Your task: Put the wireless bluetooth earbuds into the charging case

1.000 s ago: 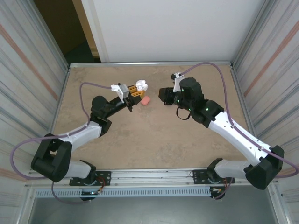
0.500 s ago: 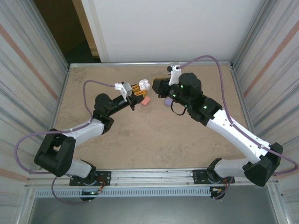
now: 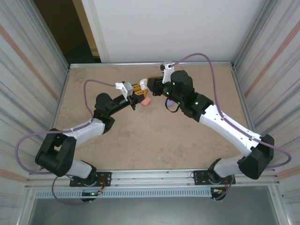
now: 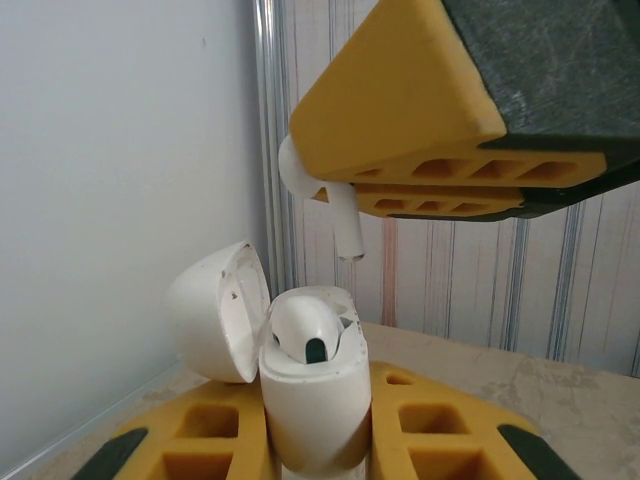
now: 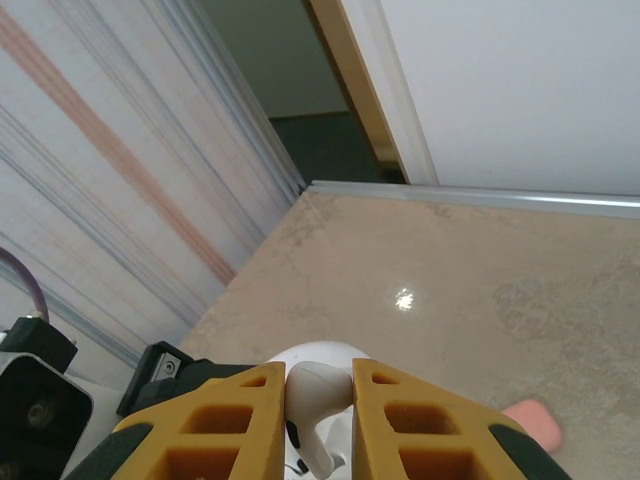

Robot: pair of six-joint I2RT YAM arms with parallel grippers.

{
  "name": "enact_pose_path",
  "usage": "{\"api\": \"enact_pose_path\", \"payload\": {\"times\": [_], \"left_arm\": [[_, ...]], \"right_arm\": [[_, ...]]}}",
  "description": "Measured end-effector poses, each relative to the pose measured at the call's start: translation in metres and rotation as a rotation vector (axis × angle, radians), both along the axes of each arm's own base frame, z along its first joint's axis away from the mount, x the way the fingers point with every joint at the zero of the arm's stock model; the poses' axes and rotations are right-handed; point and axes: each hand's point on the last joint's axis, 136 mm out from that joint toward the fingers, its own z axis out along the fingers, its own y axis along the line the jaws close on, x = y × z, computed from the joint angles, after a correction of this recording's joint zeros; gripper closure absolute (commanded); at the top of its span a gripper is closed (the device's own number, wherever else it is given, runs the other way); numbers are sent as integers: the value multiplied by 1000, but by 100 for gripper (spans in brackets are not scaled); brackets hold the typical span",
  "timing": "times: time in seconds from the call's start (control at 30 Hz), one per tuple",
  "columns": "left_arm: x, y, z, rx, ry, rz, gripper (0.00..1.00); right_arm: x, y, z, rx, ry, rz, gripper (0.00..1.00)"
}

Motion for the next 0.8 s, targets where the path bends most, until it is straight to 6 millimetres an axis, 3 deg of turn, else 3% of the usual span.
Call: {"api": "enact_pose_path", "payload": {"times": [0.8], "left_arm": [[0, 0, 0, 0, 0, 0, 100]], "right_arm": [[5, 6, -14, -22, 24, 2, 80]]}}
